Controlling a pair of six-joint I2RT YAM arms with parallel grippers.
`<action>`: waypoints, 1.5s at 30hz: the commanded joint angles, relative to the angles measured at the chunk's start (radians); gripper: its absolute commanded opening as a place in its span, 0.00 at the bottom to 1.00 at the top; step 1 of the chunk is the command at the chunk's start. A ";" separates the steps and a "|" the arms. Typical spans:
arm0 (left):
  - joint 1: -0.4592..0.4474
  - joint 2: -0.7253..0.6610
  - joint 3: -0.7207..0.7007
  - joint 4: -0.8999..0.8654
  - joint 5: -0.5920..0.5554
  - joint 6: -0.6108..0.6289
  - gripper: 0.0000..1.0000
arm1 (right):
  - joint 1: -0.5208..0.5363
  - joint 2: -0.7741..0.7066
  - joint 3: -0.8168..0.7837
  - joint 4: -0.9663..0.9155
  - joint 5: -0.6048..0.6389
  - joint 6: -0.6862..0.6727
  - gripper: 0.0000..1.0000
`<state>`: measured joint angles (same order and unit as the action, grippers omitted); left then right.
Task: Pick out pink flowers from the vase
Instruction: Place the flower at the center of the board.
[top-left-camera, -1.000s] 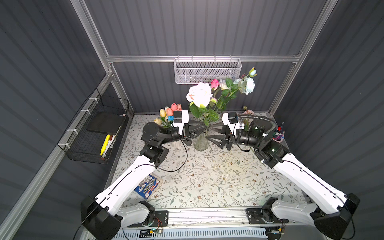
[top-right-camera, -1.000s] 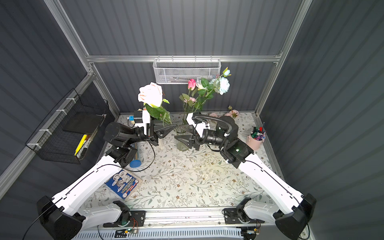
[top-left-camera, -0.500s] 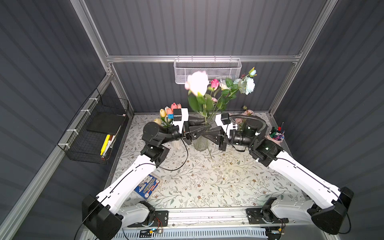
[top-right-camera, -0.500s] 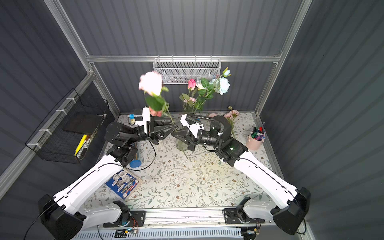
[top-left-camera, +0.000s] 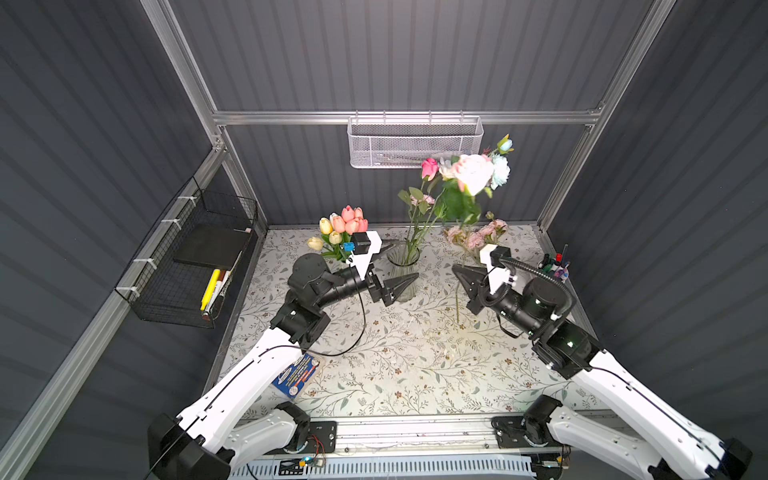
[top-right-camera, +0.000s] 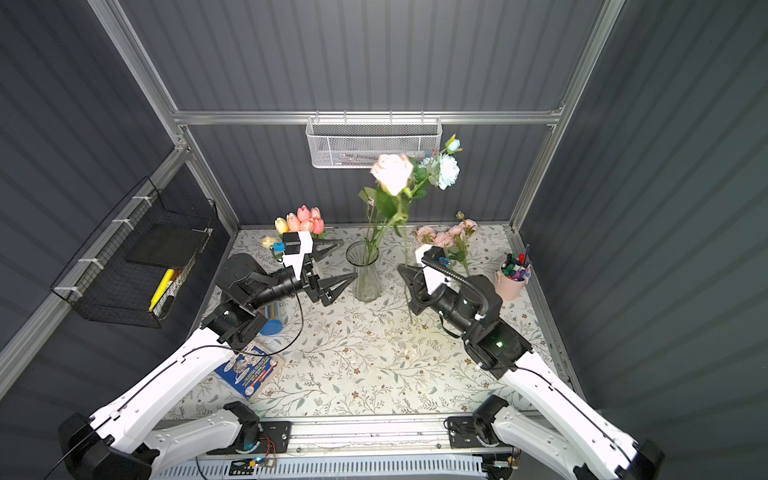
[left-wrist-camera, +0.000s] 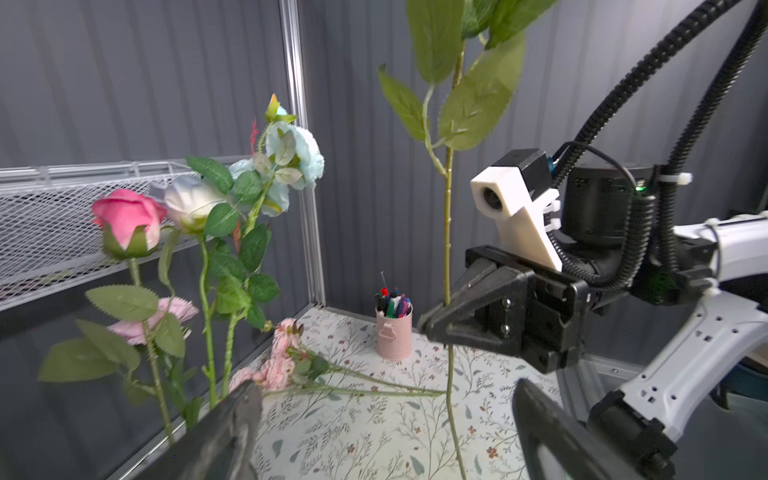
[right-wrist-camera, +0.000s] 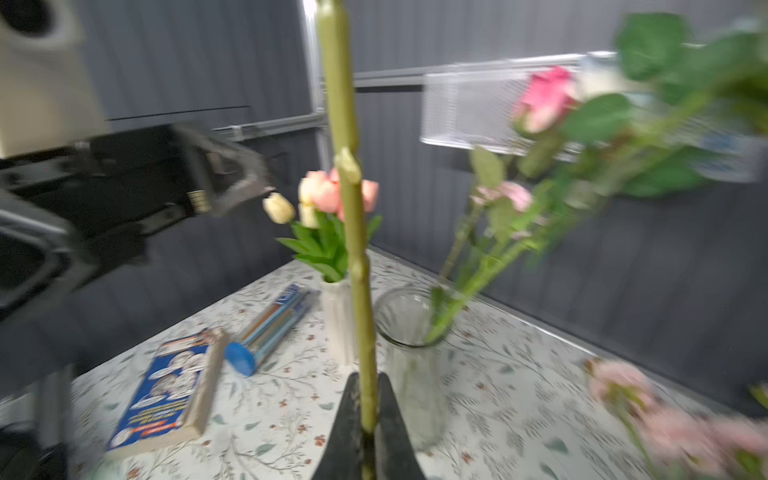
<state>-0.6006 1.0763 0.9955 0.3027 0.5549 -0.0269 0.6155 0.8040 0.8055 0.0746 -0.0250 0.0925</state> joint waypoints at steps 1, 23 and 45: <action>-0.001 -0.016 -0.046 -0.096 -0.096 0.085 0.94 | -0.051 -0.070 -0.064 -0.039 0.348 0.159 0.00; -0.013 -0.151 -0.234 -0.041 -0.260 0.148 0.94 | -0.503 0.815 0.523 -0.714 -0.085 0.164 0.00; -0.065 -0.188 -0.273 -0.018 -0.305 0.160 0.97 | -0.396 1.174 0.638 -0.814 0.179 -0.073 0.00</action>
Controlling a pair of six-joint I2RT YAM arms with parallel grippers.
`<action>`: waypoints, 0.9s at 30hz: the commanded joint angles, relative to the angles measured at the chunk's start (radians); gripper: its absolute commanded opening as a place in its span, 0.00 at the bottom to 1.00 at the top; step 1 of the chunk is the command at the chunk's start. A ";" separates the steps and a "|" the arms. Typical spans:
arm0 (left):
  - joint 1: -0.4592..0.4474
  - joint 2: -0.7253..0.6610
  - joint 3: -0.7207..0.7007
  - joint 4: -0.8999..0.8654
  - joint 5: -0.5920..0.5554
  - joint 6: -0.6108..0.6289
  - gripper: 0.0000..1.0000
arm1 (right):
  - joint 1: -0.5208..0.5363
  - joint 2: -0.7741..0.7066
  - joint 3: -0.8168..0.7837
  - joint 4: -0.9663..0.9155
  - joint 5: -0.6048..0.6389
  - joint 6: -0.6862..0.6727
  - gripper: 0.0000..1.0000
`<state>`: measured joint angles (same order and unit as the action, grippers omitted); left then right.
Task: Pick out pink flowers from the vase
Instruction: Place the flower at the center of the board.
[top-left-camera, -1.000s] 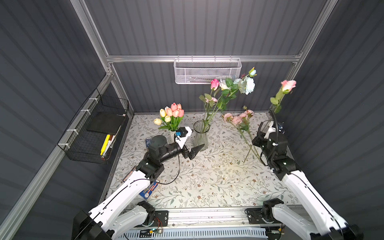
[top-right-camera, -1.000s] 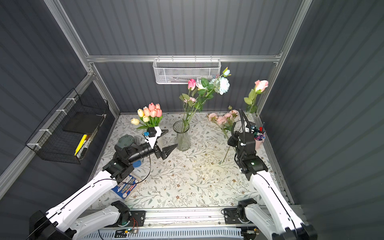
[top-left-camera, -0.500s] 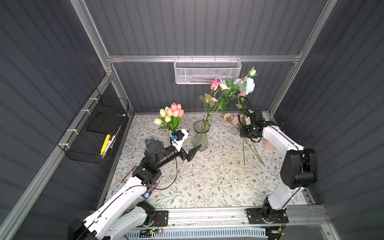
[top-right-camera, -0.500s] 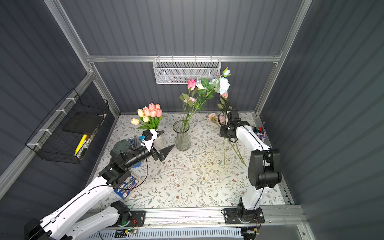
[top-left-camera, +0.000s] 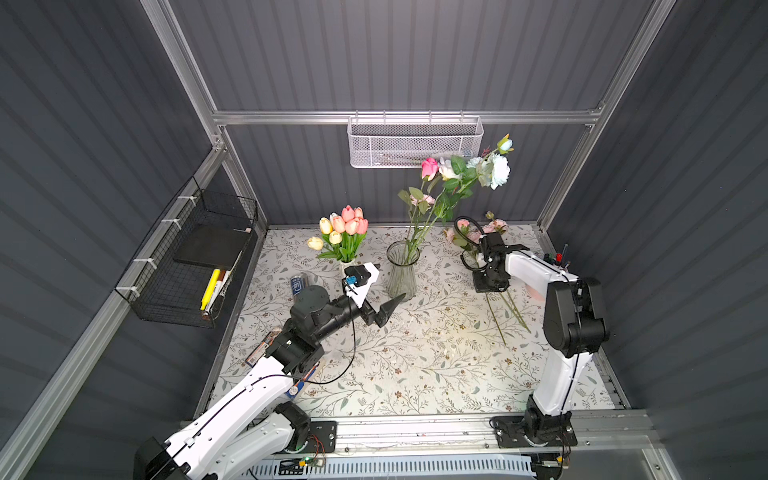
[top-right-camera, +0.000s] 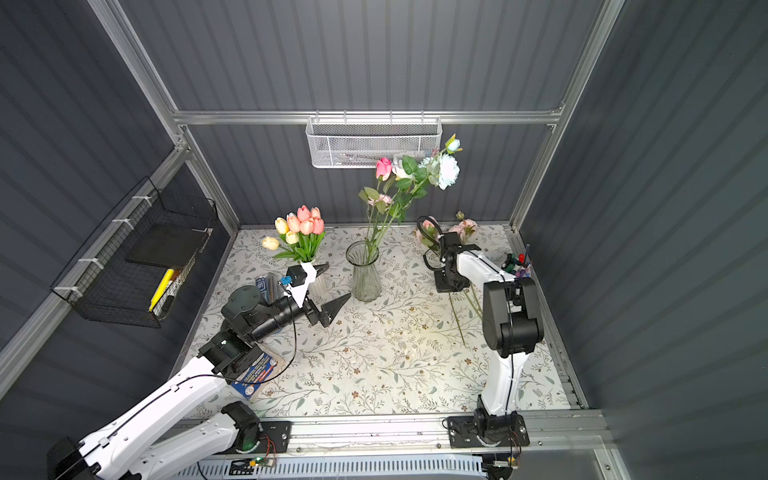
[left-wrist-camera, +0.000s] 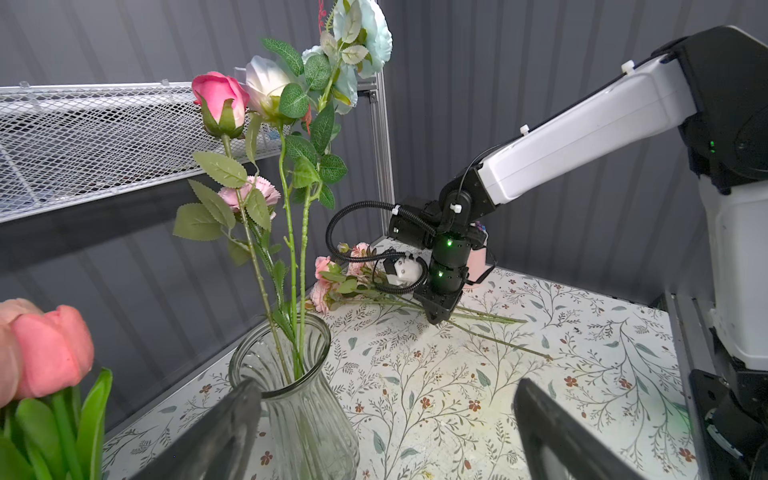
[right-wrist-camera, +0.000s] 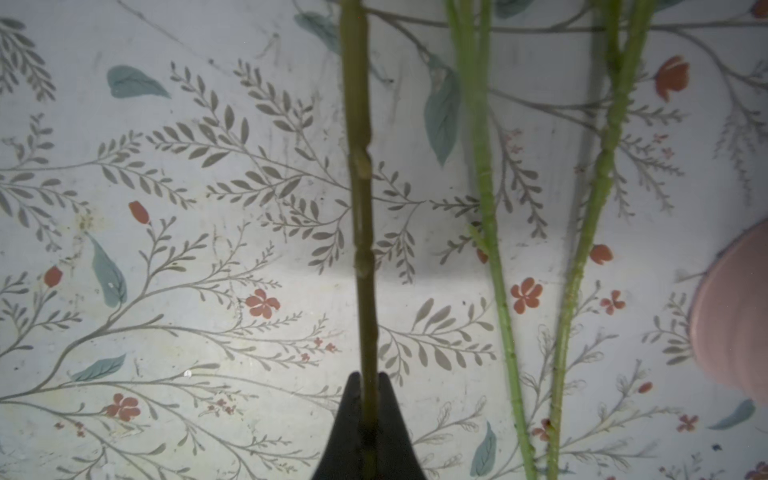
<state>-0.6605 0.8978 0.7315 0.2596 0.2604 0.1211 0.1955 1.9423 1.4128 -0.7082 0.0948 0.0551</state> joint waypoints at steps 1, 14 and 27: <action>-0.006 -0.010 -0.008 0.025 -0.010 0.014 0.97 | 0.025 0.054 0.046 -0.049 0.067 -0.033 0.00; -0.009 -0.015 -0.020 0.036 -0.013 0.008 0.98 | -0.063 0.200 0.145 -0.107 0.055 0.087 0.00; -0.010 0.001 -0.020 0.046 -0.006 0.010 0.98 | -0.069 0.177 0.142 -0.045 -0.010 0.109 0.32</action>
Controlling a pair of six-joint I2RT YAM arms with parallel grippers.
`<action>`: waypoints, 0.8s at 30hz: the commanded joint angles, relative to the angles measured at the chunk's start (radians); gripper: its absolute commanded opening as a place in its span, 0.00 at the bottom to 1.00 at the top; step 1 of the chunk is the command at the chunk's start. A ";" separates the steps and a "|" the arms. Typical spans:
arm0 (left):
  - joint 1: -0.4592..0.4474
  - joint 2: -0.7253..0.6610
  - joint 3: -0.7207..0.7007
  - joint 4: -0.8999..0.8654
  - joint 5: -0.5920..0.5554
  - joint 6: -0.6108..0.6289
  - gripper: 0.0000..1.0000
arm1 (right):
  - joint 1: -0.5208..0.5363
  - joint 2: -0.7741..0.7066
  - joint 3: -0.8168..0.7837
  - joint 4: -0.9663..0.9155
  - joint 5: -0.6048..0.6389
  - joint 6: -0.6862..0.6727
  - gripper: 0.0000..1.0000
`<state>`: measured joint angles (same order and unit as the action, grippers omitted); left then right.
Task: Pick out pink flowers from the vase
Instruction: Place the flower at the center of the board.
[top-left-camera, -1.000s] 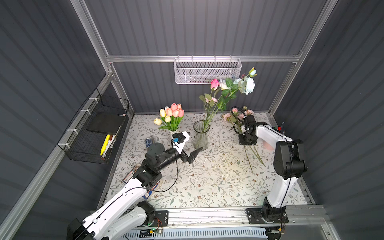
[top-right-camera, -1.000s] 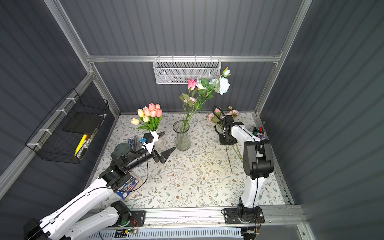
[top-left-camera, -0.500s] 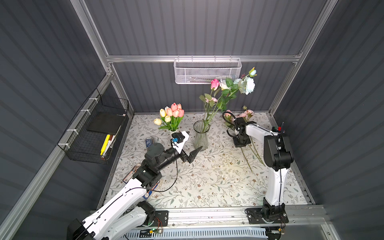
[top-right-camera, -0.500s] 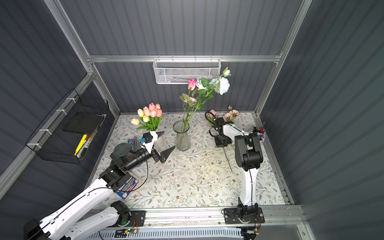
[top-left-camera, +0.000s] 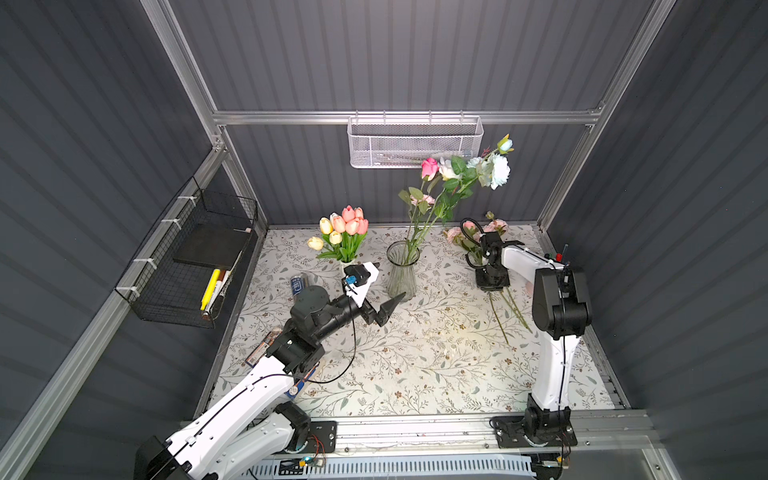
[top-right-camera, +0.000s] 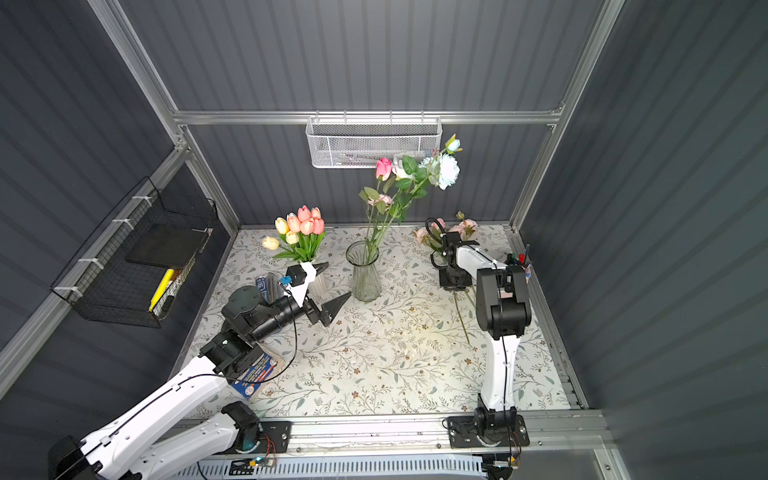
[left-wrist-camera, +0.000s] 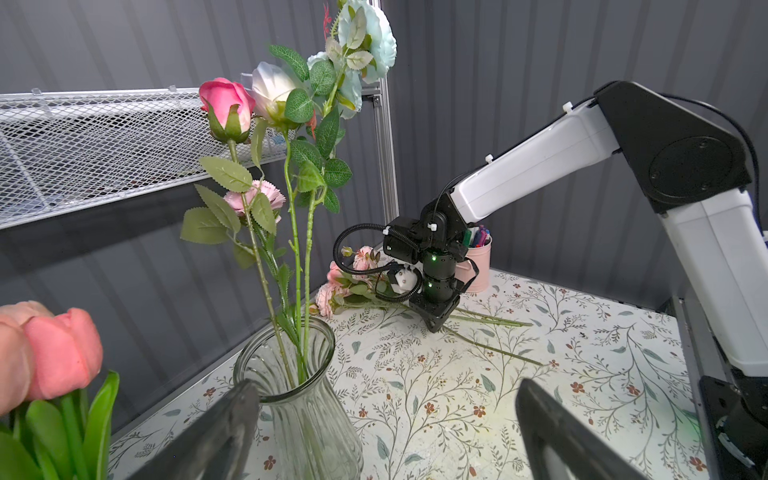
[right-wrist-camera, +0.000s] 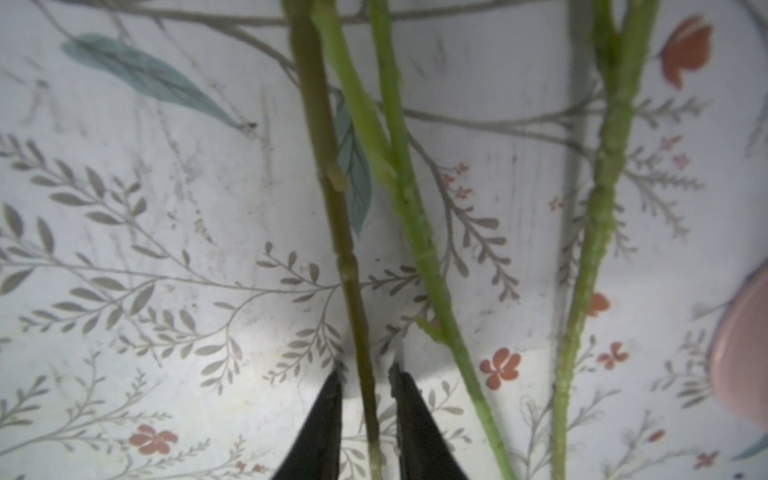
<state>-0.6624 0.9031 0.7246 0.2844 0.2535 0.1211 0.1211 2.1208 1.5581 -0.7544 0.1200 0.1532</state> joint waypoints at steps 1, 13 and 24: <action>-0.008 -0.004 -0.013 0.021 0.001 0.010 0.98 | 0.005 -0.013 -0.007 0.008 -0.036 0.012 0.34; -0.007 0.033 0.033 -0.031 0.002 0.007 0.96 | 0.003 -0.430 -0.243 0.292 -0.081 0.123 0.60; 0.055 0.300 0.267 -0.057 0.027 -0.094 0.68 | 0.125 -0.828 -0.528 0.483 -0.080 0.296 0.56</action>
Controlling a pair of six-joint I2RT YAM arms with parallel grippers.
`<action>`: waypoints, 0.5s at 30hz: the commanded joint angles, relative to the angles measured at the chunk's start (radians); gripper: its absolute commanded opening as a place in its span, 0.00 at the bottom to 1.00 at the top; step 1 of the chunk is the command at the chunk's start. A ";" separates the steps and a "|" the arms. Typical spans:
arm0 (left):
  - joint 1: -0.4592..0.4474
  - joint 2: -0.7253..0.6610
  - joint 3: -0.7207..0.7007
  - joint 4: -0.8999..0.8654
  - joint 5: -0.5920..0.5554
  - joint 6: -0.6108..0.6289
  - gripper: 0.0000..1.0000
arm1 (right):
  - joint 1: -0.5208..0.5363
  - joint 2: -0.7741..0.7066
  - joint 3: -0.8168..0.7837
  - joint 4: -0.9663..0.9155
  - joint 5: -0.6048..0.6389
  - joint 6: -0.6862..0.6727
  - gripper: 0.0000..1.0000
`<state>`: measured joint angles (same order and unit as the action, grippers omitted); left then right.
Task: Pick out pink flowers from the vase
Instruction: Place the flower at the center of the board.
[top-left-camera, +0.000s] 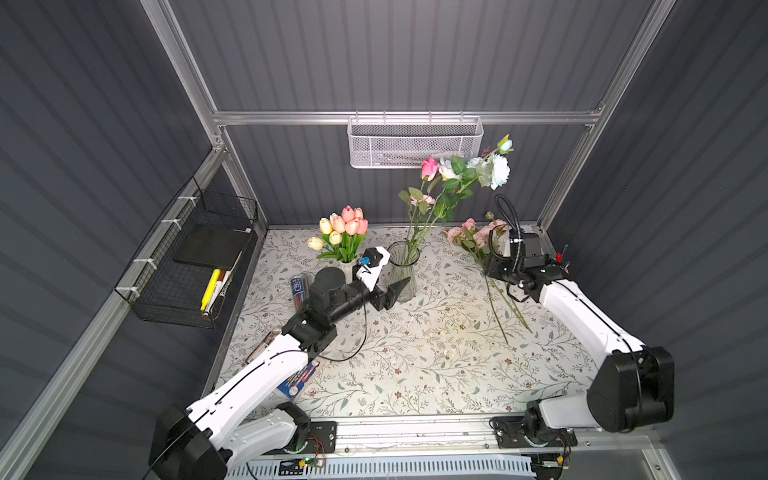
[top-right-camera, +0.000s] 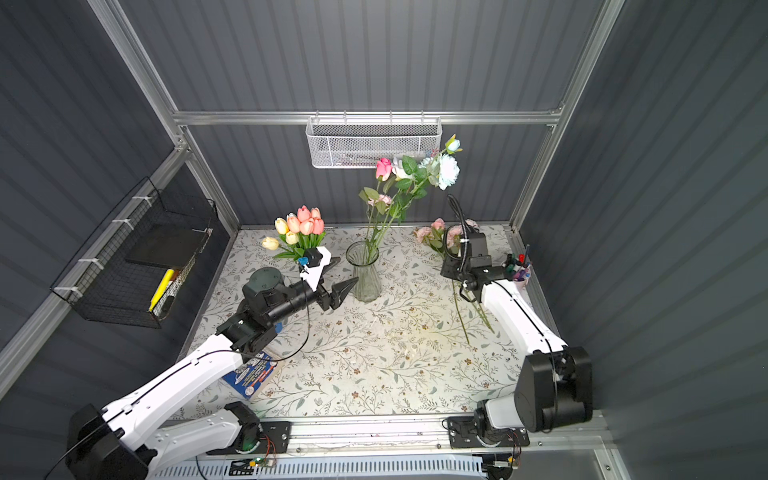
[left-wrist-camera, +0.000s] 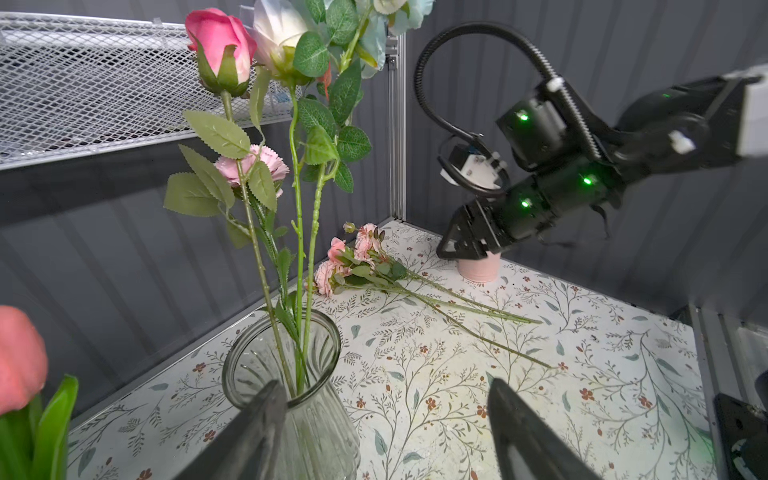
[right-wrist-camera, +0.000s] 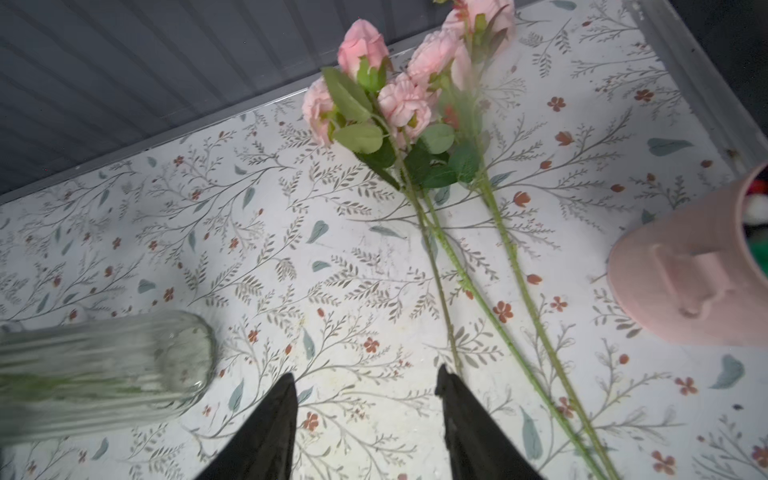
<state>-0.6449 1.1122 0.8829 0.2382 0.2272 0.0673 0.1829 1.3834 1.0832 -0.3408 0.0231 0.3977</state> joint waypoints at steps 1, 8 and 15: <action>0.048 0.126 0.143 -0.016 0.068 -0.038 0.66 | 0.084 -0.118 -0.066 0.069 0.017 0.046 0.55; 0.122 0.399 0.446 -0.116 0.087 -0.044 0.69 | 0.202 -0.343 -0.160 0.013 0.023 0.024 0.55; 0.122 0.615 0.744 -0.278 0.060 -0.052 0.69 | 0.214 -0.492 -0.236 0.008 -0.027 -0.014 0.54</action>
<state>-0.5182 1.6947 1.5517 0.0540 0.2852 0.0303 0.3920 0.9146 0.8665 -0.3199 0.0170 0.4065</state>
